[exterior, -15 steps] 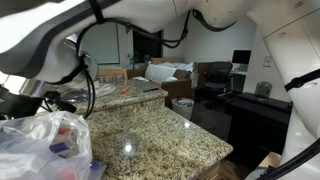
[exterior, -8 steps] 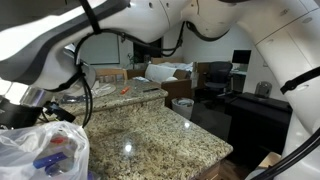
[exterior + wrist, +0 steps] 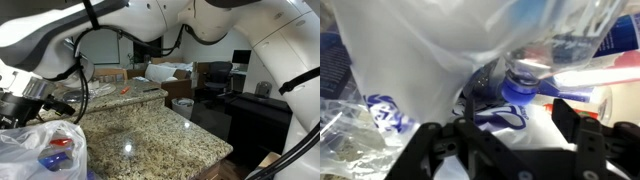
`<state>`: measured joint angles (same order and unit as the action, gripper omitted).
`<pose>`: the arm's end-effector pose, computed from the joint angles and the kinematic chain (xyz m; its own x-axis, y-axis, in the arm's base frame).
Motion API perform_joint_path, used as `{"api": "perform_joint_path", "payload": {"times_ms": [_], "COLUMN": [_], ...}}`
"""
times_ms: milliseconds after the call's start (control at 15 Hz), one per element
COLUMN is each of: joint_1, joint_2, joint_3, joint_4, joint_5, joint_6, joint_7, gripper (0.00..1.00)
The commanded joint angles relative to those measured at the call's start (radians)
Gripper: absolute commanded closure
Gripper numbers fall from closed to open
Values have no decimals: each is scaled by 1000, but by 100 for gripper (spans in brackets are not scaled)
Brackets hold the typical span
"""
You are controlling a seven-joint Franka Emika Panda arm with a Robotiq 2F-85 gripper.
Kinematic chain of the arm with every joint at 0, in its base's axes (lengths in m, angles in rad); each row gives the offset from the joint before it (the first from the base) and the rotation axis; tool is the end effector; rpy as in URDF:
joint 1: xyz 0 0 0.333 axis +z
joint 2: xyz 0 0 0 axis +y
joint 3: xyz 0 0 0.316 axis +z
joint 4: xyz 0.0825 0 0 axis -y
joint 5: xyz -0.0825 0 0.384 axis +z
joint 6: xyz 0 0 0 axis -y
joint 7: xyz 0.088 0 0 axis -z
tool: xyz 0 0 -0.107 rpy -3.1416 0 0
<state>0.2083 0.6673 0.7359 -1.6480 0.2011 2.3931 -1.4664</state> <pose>0.4731 0.5191 0.3291 -0.4406 0.6966 0.5663 0.8664 0.4951 0.0649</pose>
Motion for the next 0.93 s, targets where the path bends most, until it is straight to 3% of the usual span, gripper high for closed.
{"api": "perform_joint_path", "payload": {"times_ms": [0,400,600,867], "joint_1": [-33,-143,-213,-222], "joint_2": [-53,-223,-367,-557], "joint_3": [0,-27,-42,-131], "joint_4": [3,-98,-195,-338], "joint_5": [17,73,149,217], "joint_6": [-82,-77,-87,-101], "joint_7": [-64,-77,-91,-82], "gripper": [0,0,0,0]}}
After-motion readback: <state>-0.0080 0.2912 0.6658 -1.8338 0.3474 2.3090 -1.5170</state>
